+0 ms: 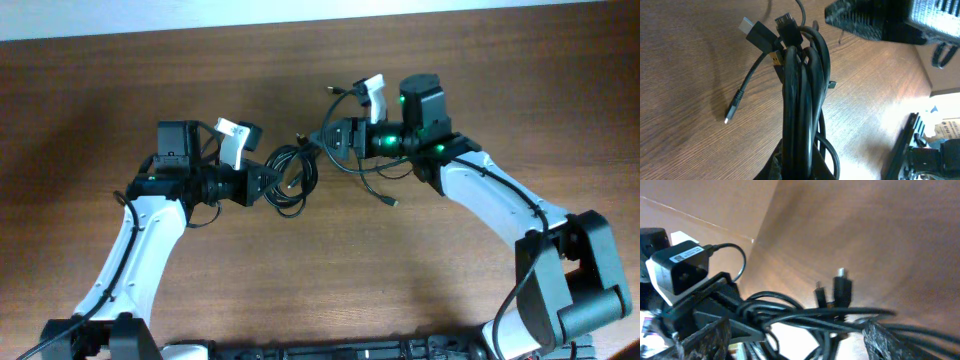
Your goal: Untangle cables
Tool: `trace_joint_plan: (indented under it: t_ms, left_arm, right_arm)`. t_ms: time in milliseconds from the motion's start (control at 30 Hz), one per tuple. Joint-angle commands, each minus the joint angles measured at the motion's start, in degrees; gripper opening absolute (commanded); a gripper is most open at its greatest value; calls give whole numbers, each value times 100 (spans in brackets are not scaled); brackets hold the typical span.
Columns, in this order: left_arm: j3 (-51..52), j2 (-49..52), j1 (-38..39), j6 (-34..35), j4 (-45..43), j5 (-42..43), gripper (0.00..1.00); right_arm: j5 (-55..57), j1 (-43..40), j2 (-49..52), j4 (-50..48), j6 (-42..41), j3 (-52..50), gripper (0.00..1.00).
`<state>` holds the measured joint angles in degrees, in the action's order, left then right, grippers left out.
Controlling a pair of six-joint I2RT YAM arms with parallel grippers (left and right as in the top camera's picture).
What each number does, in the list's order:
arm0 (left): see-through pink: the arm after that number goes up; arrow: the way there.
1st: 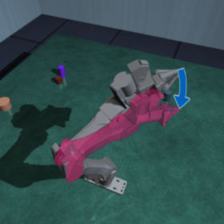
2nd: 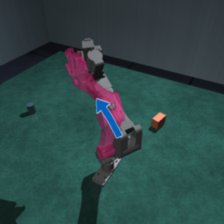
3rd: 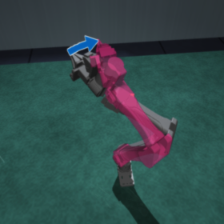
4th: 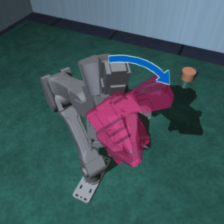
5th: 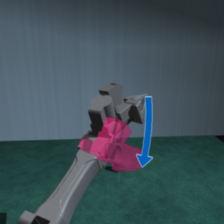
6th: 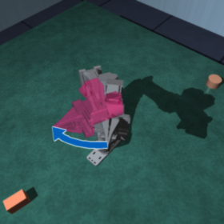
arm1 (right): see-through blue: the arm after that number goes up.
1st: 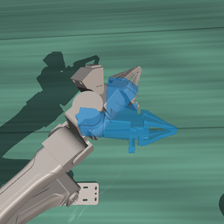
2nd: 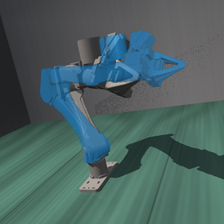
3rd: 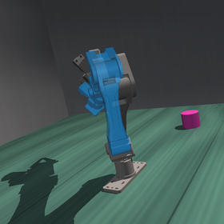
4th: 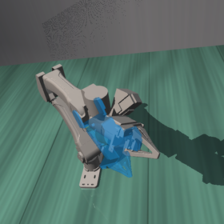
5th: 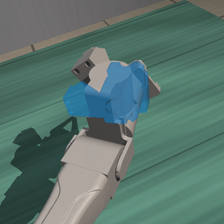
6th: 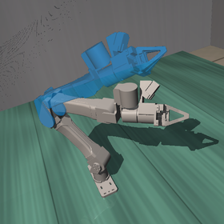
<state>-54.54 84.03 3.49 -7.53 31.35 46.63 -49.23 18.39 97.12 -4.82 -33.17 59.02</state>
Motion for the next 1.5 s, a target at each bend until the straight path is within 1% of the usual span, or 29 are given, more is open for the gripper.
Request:
trace_joint_plan:
  t_ms: [0, 67, 100, 133, 167, 233, 367, 400, 467, 500, 567, 600, 667, 733, 767, 800, 833, 867, 900, 933, 967, 1000, 1067, 1133, 1233, 1267, 1300, 1400, 1467]
  left_arm:
    - [-90, -13, 11, -160, -90, -15, 0]
    - [-90, -13, 11, -160, -85, 7, 0]
    - [-90, -15, 11, -160, -68, 2, 0]
    - [-92, -15, 11, -162, -70, 2, 0]
    - [-92, -15, 11, -162, -66, -20, 0]
    - [-92, -15, 13, -175, 31, 11, 0]
    - [-92, -15, 17, -474, 291, 660, 0]
    - [-92, -15, 17, -498, 284, 721, 0]
    - [-90, -15, 17, -498, 299, 647, 1]
    - [-90, -13, 17, -369, 304, 103, 1]
    - [-90, -13, 17, 505, 334, -1097, 3]
    - [-90, -13, 17, 1034, 319, -1683, 13]
    - [-90, -13, 11, 1893, 369, -2865, 13]
    - [-90, -13, 7, 2903, 452, -3917, 28]
    - [-90, -13, -155, 3241, 431, -4048, 33]
    - [-90, -13, -212, 3241, 424, -4048, 31]
    - [-90, -13, -269, 3311, 385, -4033, 37]
    - [-90, -13, -269, 3344, 302, -3810, 56]
    - [-90, -13, -269, 3206, 103, -3239, 60]
    - [-90, -13, -269, 2712, -83, -2789, 72]
    - [-90, -13, -269, 2588, -142, -2643, 86]
    - [-90, -13, -269, 2588, -131, -2643, 90]
    - [-90, -13, -269, 2594, -122, -2643, 99]
    - [-90, -13, -269, 2636, -68, -2643, 99]
    - [-90, -13, -264, 2638, -70, -2640, 99]
    - [-90, -13, -264, 2638, -70, -2640, 99]
    - [-90, -13, -264, 2638, -70, -2640, 99]
    - [-90, -13, -264, 2638, -74, -2643, 99]
    - [-90, -13, -264, 2638, -70, -2640, 99]
  right_arm:
    - [566, 557, -22, 13, -1425, 42, 81]
    - [1825, 979, 2, 33, -1563, 42, 75]
    - [2677, 1141, 4, 122, -1950, 42, 70]
    - [2979, 1174, 7, 247, -2350, 42, 70]
    - [3056, 1176, 24, 356, -2736, 42, 70]
    - [3314, 1176, 83, 282, -2736, 42, 70]
    - [3324, 1349, 435, -240, -2734, 42, 66]
    - [3303, 1375, 470, -273, -2732, 42, 60]
    - [3099, 1377, 481, -498, -2728, 42, 22]
    - [2855, 1307, 479, -796, -2490, 42, 6]
    - [2026, 929, 476, -1453, -2079, 44, 4]
    - [1399, 721, 476, -1884, -2076, 44, 4]
    - [308, 260, 476, -2535, -1825, 44, 4]
    - [-11, -304, 476, -2404, -1825, 42, 4]
    - [-7, -758, 476, -1853, -1816, 42, 4]
    - [-15, -914, 476, -1563, -1805, 42, 4]
    - [-107, -951, 476, -1410, -1803, 42, 4]
    - [-208, -881, 476, -1403, -1805, 42, 4]
    - [-155, -658, 476, -1427, -1803, 42, 4]
    - [149, -400, 479, -1375, -1803, 42, 5]
    - [929, -31, 479, -1169, -1805, 42, 8]
    - [2245, 492, 485, -920, -1768, 42, 29]
    - [4651, 1360, 481, -485, -866, 68, 98]
    - [4892, 1303, 470, 623, -866, 391, 98]
    - [4896, 793, 13, 2979, 560, 1296, 98]
    - [4885, 507, -173, 3434, 774, 1357, 99]
    - [4817, 365, -184, 3648, 977, 1357, 99]
    - [3720, 450, 42, 3891, 2509, 1281, 98]
    - [3718, 560, 271, 3866, 2699, 1276, 97]
